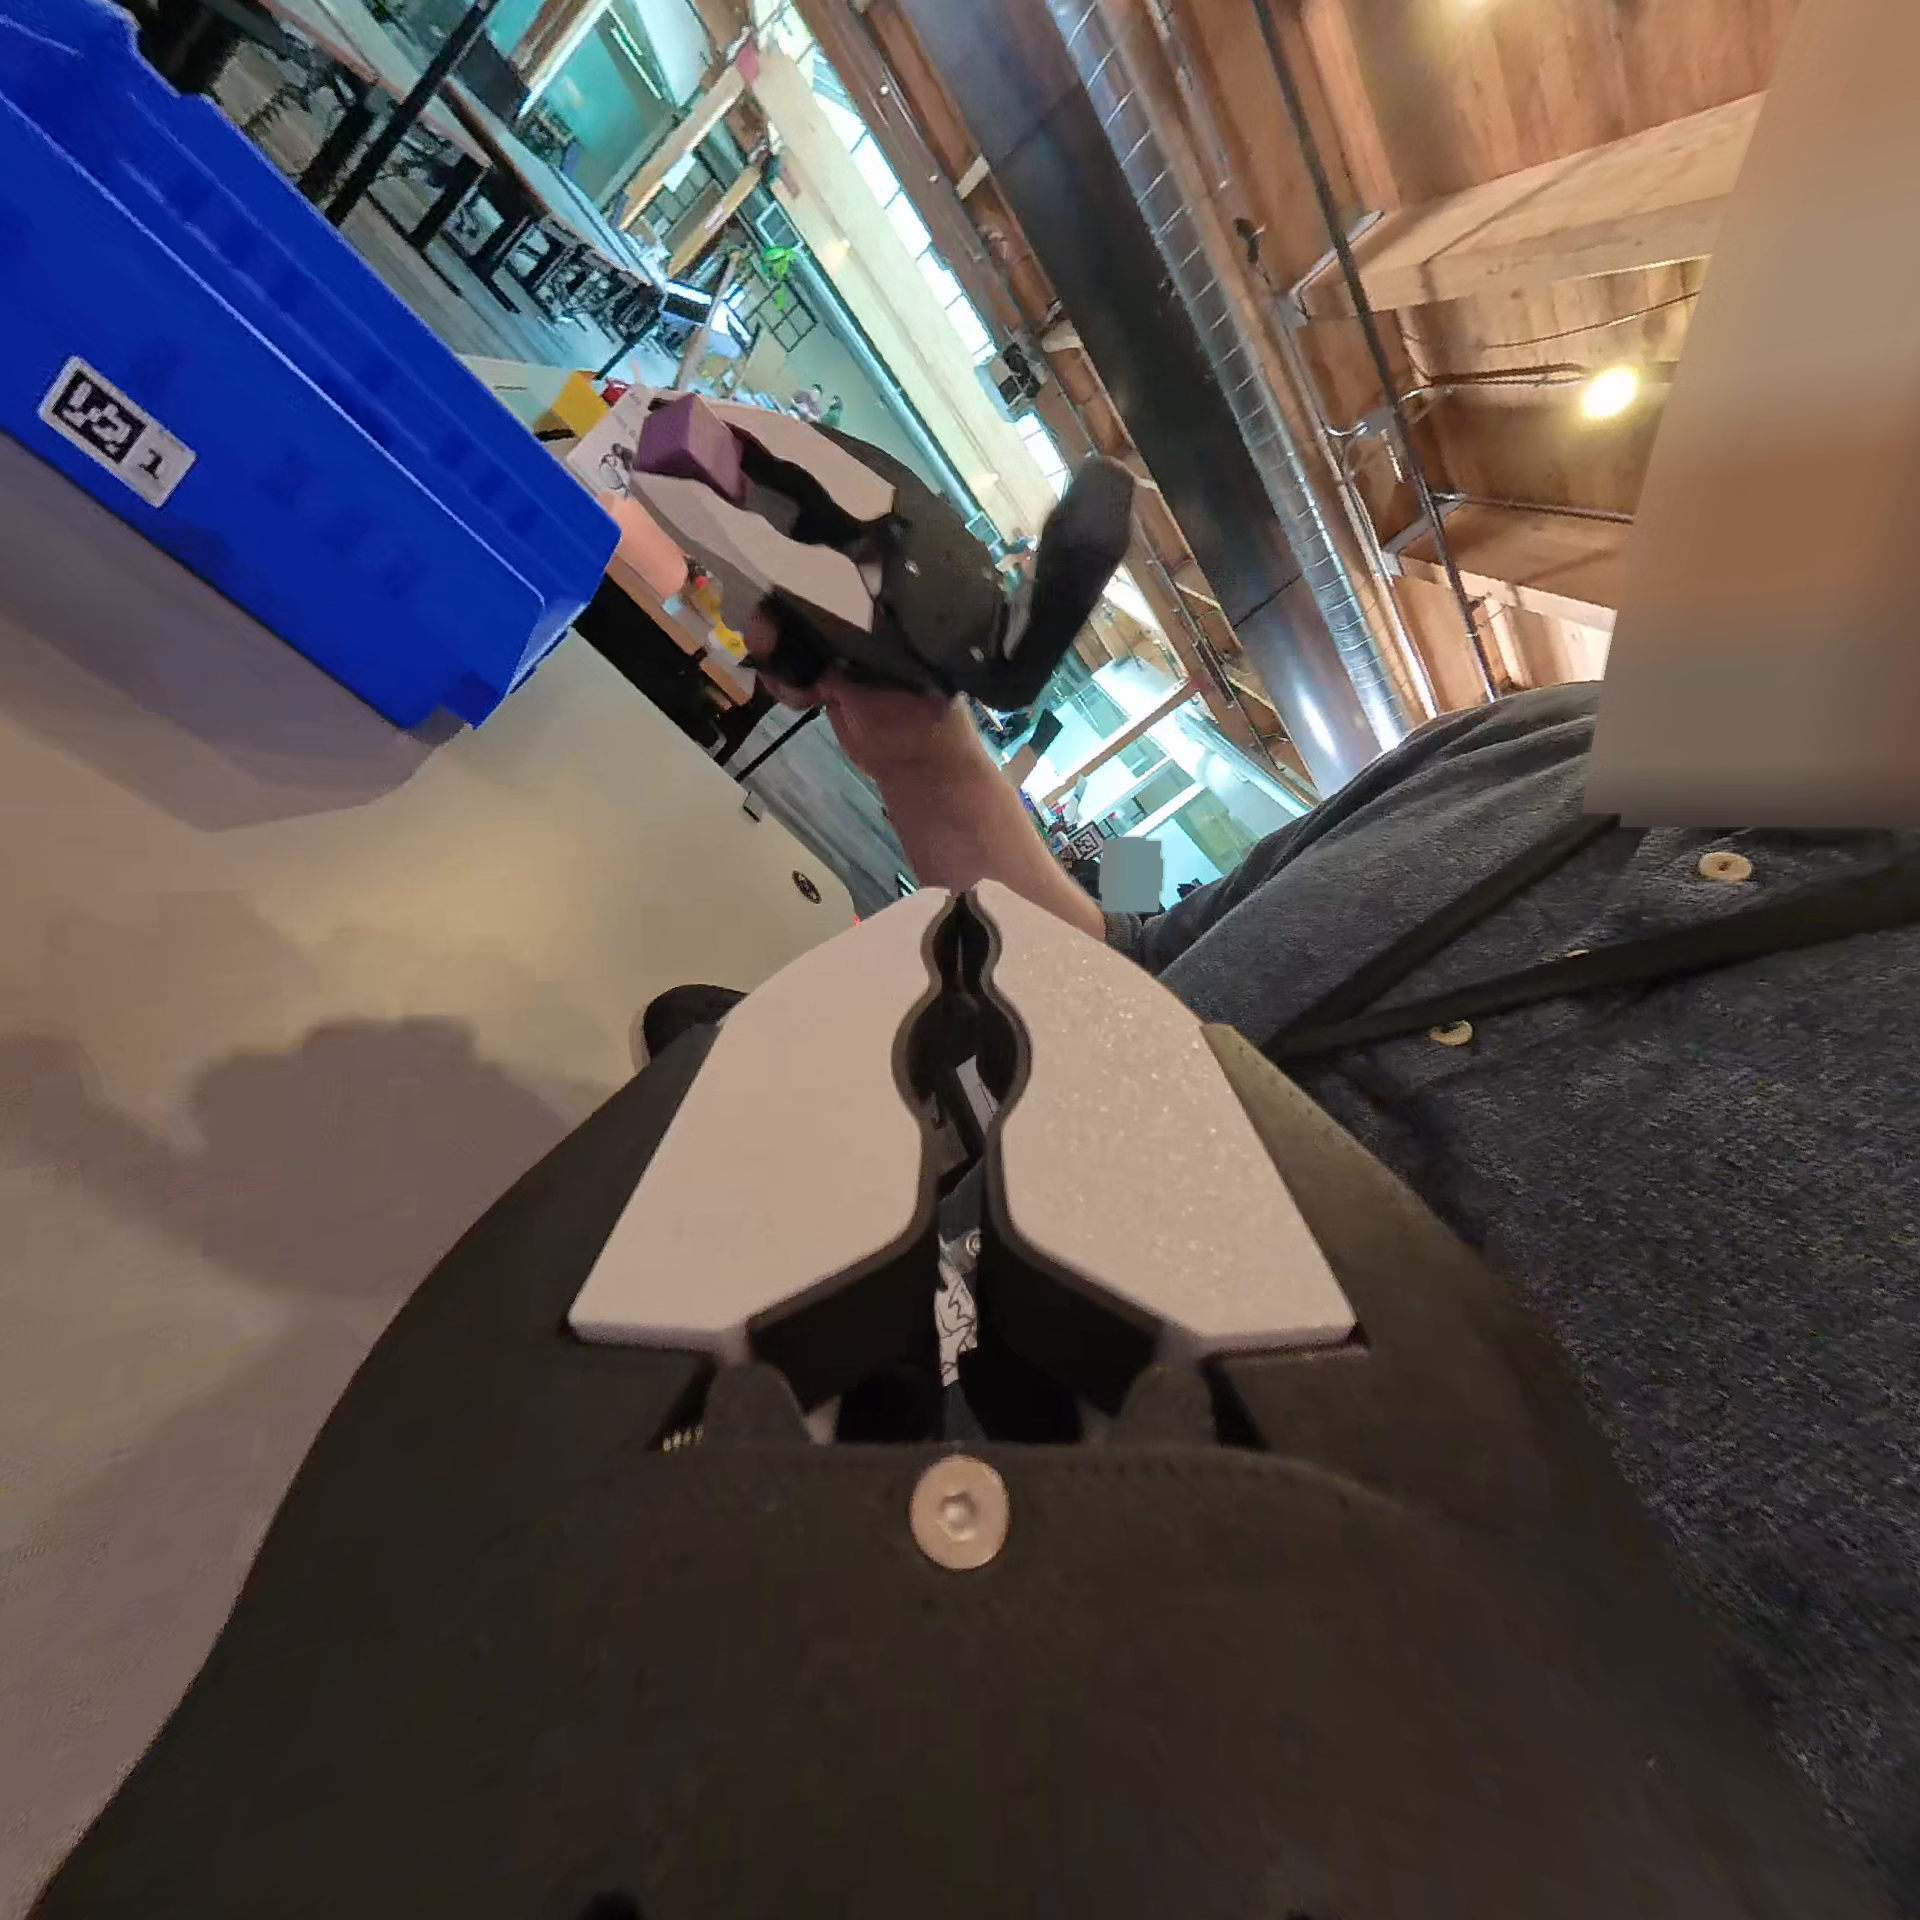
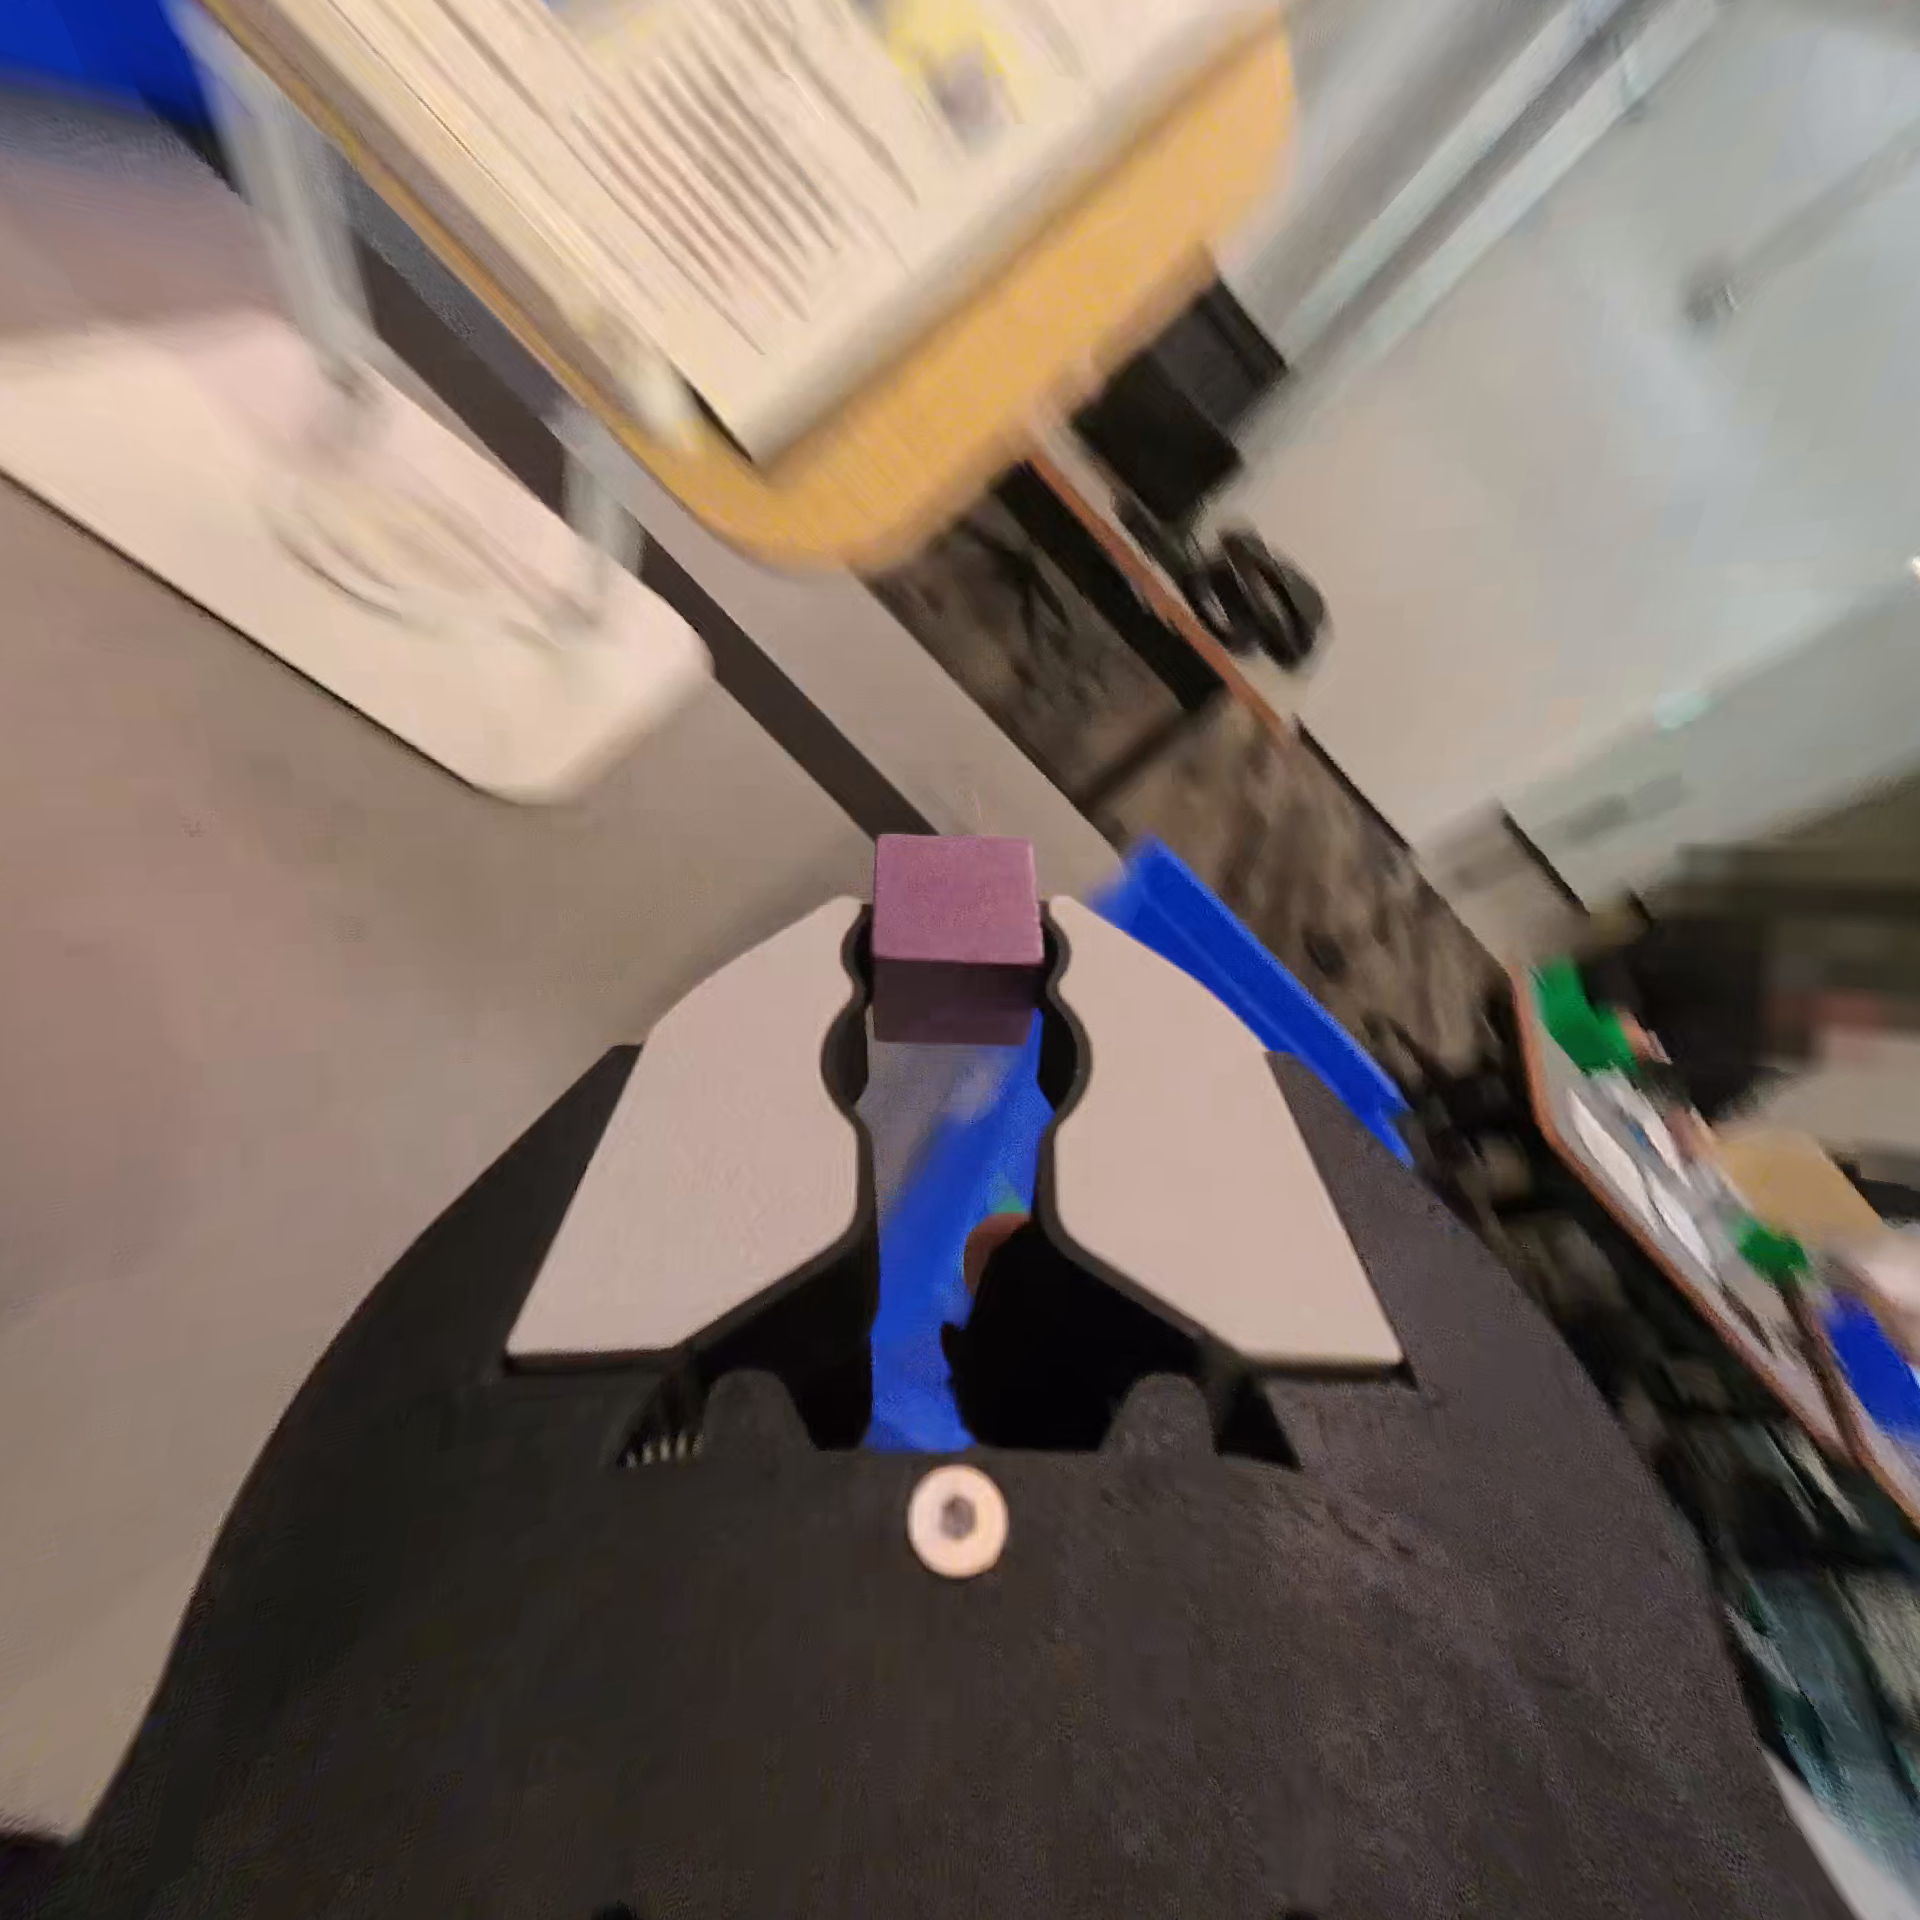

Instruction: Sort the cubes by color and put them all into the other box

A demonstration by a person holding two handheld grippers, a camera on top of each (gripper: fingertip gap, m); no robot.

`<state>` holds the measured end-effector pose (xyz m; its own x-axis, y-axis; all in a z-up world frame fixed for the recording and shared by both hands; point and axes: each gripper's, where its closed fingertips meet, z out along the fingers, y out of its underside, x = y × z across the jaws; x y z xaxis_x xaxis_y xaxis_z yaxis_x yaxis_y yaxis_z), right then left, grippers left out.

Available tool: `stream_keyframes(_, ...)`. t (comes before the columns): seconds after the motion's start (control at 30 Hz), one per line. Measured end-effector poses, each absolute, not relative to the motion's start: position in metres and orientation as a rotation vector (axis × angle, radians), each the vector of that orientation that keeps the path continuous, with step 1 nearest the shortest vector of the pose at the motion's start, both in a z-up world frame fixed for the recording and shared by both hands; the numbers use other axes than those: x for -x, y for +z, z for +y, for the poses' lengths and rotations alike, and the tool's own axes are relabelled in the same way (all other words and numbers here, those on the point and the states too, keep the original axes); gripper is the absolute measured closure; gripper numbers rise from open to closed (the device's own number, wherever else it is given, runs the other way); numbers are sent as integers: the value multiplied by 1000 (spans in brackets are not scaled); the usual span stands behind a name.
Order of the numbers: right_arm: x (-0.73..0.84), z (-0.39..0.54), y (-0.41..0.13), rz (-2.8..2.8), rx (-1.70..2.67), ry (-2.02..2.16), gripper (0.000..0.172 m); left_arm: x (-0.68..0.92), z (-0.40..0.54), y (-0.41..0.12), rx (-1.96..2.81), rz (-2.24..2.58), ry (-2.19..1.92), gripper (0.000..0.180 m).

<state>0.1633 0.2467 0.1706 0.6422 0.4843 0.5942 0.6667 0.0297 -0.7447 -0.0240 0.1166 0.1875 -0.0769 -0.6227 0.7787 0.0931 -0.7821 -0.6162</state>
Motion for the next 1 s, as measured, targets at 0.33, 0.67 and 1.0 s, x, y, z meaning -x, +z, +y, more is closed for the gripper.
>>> stream_keyframes(0.33,-370,323,65,-638,2175,-488,142,13,122,173,1781,500,-1894,180)
stream_keyframes(0.67,-395,338,18,-637,2360,-490,142,16,129,161,1847,453,-1847,180)
stream_keyframes(1.0,-395,337,20,-669,2406,-505,135,7,132,158,1873,482,-1849,180)
